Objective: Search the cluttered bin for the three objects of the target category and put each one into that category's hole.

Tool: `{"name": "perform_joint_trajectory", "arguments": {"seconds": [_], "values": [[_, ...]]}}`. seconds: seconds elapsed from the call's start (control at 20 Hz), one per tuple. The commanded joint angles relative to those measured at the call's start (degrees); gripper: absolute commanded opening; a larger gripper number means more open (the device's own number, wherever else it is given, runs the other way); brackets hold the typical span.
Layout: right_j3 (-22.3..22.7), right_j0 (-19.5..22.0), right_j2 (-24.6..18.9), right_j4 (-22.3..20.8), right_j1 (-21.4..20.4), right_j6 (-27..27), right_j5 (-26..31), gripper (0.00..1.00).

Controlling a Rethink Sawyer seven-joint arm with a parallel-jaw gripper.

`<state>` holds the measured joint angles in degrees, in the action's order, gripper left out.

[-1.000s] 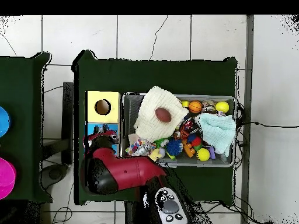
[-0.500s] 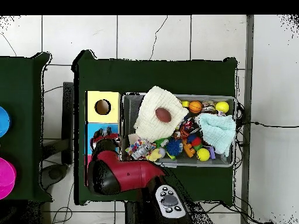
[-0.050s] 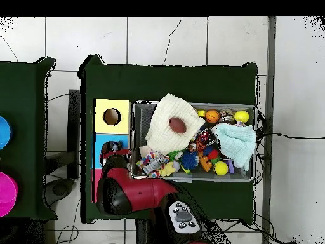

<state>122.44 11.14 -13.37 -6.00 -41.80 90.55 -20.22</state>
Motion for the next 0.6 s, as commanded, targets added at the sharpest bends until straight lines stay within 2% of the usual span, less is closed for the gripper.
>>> {"name": "perform_joint_trajectory", "arguments": {"seconds": [0.05,0.45,0.6], "values": [[0.56,-0.03,1.25,3.26,4.73,16.12,-3.38,0.00],[1.04,-0.33,0.24,5.06,3.04,16.04,-2.05,0.00],[0.80,0.02,-0.44,4.70,4.04,16.35,-2.91,0.00]]}}
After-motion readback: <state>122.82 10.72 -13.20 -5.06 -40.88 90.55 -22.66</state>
